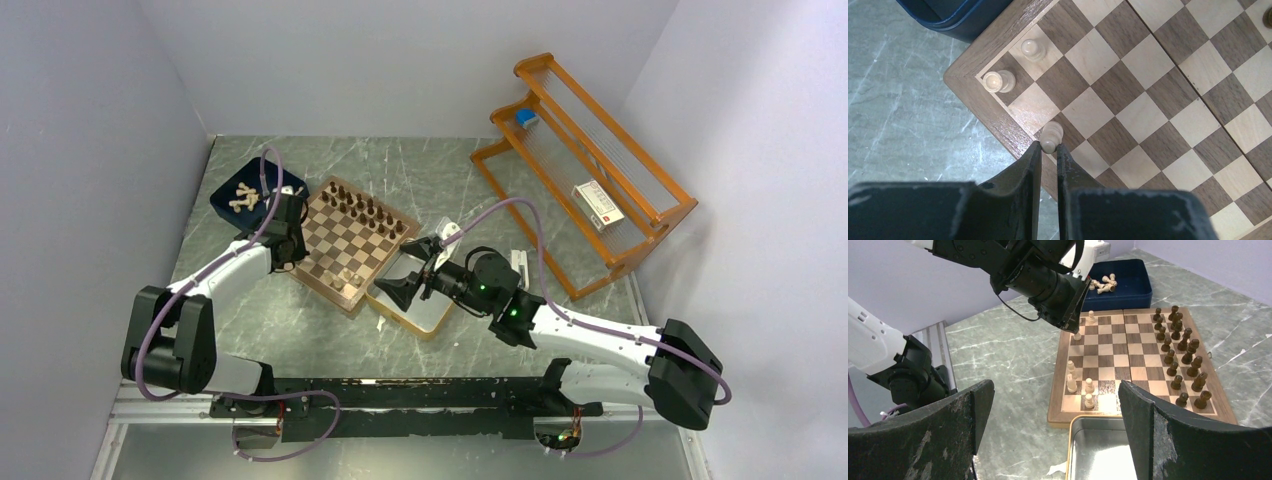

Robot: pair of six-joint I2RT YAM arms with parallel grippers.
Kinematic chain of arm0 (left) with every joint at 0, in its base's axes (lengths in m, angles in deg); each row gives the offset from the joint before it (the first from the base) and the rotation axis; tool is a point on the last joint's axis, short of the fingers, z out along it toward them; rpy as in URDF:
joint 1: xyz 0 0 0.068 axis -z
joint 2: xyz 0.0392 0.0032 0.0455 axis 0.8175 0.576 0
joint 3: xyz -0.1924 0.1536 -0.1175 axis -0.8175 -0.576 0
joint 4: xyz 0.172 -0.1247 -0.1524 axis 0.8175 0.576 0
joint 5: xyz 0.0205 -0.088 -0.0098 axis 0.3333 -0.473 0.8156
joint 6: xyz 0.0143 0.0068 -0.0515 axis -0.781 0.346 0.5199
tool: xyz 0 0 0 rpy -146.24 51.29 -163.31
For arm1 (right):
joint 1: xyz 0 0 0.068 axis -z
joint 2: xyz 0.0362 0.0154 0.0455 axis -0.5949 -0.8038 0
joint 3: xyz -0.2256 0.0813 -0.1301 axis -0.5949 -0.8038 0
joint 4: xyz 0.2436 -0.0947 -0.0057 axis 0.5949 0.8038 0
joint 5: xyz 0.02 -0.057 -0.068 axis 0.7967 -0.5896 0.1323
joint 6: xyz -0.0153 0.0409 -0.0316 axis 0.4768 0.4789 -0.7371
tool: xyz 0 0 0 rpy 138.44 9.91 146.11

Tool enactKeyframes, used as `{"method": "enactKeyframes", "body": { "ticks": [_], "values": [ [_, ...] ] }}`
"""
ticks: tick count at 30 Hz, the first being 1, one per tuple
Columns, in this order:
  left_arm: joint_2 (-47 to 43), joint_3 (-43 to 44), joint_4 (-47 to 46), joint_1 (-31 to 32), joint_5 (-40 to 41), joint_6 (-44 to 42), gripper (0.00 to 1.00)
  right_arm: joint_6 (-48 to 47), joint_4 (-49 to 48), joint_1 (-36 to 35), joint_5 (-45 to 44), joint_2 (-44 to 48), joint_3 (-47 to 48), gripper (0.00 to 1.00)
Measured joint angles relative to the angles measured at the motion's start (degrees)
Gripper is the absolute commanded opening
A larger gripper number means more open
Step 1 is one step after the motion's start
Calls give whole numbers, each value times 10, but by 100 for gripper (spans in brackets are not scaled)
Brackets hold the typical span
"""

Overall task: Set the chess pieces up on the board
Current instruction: Place the chess piece on the chessboard.

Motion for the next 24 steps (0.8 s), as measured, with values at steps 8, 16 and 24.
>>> {"method": "enactKeyframes", "body": {
  "ticks": [8,16,24],
  "values": [
    [-4,0,8,0,-3,0,13,0,0,0,4,-7,0,100],
    [-10,-5,6,0,-12,0,13,0,0,0,4,-6,-7,100],
    [-12,-7,6,1,-15,0,17,1,0,0,4,-6,-8,100]
  ]
}}
